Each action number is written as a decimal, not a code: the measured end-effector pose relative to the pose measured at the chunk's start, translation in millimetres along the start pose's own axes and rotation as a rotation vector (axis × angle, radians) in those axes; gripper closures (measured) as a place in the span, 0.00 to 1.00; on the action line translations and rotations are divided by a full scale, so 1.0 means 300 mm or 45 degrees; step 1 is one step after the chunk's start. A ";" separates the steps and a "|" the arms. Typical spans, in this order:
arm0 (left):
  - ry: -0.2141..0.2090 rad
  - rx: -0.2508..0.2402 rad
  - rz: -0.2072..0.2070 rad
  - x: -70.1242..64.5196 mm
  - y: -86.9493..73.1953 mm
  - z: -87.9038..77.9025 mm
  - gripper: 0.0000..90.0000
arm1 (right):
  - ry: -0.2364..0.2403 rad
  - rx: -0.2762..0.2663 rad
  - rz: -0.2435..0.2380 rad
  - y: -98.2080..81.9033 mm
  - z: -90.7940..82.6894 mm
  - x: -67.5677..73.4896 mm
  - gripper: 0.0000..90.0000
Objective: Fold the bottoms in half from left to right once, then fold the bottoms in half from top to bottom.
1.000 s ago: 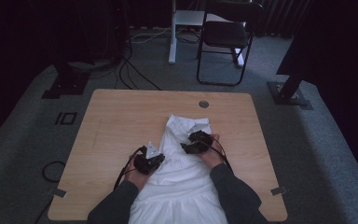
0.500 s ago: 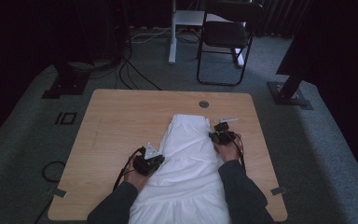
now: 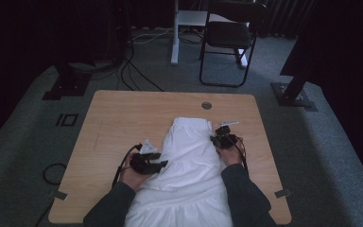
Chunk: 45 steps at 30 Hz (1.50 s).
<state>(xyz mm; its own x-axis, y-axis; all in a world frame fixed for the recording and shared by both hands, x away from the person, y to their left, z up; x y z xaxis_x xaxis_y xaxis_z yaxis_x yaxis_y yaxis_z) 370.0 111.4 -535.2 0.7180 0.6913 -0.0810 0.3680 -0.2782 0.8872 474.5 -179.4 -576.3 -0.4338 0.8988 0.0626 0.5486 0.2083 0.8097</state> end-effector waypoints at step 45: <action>0.265 0.053 -0.001 0.204 0.118 0.445 0.26 | 0.015 -0.027 0.002 -0.007 -0.002 -0.002 0.90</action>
<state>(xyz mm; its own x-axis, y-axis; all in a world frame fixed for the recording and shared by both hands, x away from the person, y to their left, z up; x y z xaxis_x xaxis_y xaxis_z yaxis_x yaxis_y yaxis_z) 506.0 54.8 -569.4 0.5818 0.8131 0.0176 0.3956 -0.3019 0.8674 473.3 -180.6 -577.8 -0.4411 0.8947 0.0706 0.5343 0.1986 0.8216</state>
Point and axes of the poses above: each handheld gripper's, and its own axes: z roughly forward along the jaws, y roughly out of its top, x roughly to its left, the point moved 4 cm from there along z, roughly forward along the jaws, and after that the axes turned 12 degrees about -x, right-handed, at the moved point
